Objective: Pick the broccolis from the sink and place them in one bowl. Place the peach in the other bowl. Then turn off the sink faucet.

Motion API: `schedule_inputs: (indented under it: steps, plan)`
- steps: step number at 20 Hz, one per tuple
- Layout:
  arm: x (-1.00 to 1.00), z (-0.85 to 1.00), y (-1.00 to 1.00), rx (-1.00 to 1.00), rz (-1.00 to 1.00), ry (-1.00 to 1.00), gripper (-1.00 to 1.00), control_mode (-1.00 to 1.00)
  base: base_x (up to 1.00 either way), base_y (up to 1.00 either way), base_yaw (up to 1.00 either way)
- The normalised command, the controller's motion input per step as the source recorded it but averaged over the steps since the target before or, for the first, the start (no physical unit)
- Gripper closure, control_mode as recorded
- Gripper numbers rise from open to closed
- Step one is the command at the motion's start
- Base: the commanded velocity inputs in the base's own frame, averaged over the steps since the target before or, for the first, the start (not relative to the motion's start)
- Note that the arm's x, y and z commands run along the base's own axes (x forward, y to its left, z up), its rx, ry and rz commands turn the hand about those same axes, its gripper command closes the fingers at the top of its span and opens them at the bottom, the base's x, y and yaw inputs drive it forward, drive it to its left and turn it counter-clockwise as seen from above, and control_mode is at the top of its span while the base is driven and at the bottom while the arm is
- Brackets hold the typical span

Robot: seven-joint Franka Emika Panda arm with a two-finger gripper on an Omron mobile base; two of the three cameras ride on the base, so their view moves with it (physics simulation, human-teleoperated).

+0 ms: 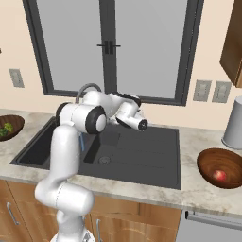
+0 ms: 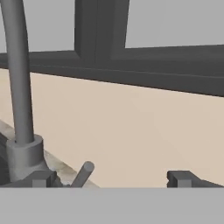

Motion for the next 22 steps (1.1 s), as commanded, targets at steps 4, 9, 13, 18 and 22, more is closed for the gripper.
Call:
schedule_inputs:
  steps: [4,9,13,18,22]
  plan:
    - [0.41,-0.06,0.00,0.00,0.00,0.01,-1.00,-1.00,0.00,0.00,0.00]
    - [0.32,-0.20,-0.20,0.00,0.00,0.00,-1.00,-1.00,0.00,0.00,0.00]
    - [0.18,-0.14,-0.24,0.00,-0.01,0.00,-1.00,-1.00,0.00,0.00,0.00]
    - [0.01,-0.19,-0.05,0.00,-0.01,0.00,-1.00,-1.00,0.00,0.00,0.00]
    - [-0.02,-0.11,0.00,0.00,0.00,0.00,-1.00,-1.00,0.00,0.00,0.00]
